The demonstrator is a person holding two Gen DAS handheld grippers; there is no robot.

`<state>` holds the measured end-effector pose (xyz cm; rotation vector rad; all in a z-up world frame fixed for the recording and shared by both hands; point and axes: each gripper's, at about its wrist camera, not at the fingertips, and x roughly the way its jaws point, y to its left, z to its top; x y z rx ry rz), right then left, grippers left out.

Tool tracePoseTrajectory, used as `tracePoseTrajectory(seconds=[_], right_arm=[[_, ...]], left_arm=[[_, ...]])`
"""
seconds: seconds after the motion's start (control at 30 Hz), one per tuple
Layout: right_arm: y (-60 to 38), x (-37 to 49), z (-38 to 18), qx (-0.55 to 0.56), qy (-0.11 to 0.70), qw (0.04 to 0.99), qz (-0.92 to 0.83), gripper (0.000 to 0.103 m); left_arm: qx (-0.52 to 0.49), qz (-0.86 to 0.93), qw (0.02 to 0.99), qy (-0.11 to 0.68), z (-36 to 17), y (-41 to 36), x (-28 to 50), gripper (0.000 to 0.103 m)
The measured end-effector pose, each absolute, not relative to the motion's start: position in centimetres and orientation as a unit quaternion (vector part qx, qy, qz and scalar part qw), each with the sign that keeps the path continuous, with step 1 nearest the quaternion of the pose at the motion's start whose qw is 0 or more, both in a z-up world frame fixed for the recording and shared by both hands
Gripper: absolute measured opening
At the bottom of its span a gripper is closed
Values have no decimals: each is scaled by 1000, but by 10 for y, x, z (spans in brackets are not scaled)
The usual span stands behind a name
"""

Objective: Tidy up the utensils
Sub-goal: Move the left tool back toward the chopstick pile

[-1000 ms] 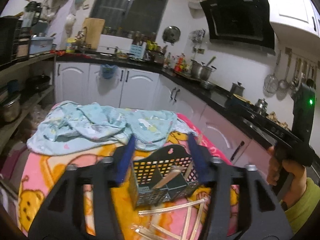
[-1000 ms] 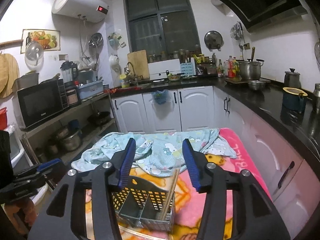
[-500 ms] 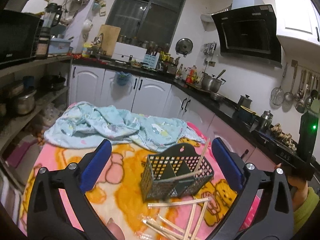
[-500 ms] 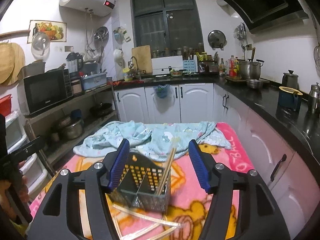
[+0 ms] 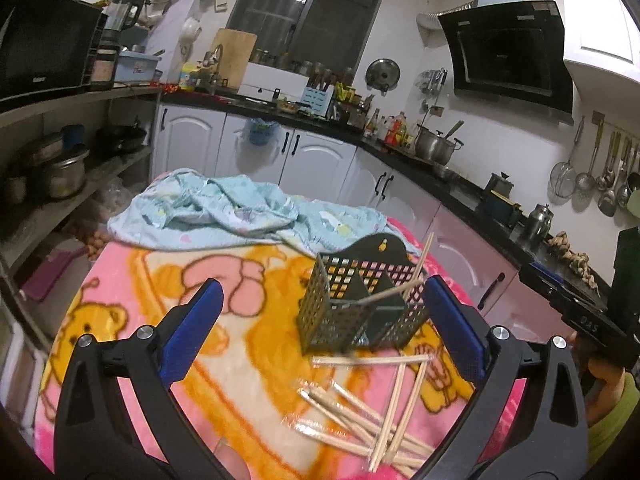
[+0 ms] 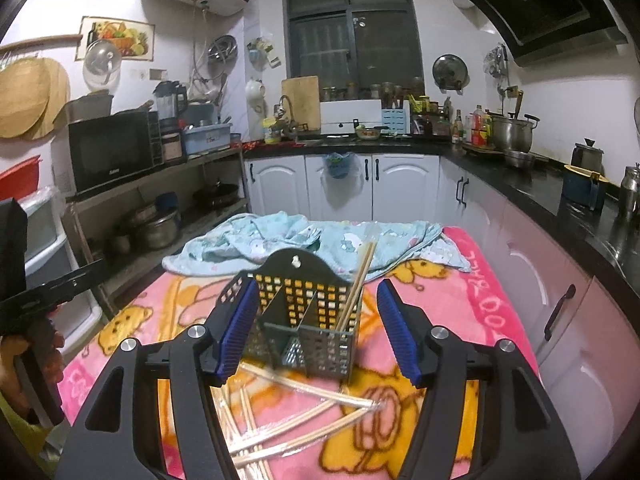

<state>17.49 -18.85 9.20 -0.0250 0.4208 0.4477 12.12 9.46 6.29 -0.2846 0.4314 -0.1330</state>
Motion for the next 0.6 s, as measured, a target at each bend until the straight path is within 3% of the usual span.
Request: tracePoseTrajectory(seconds=[0.6], right_arm=[[-195, 147, 65, -24, 234, 947, 217, 61]], left_arm=[[-129, -81, 950, 273, 19, 70, 107, 92]])
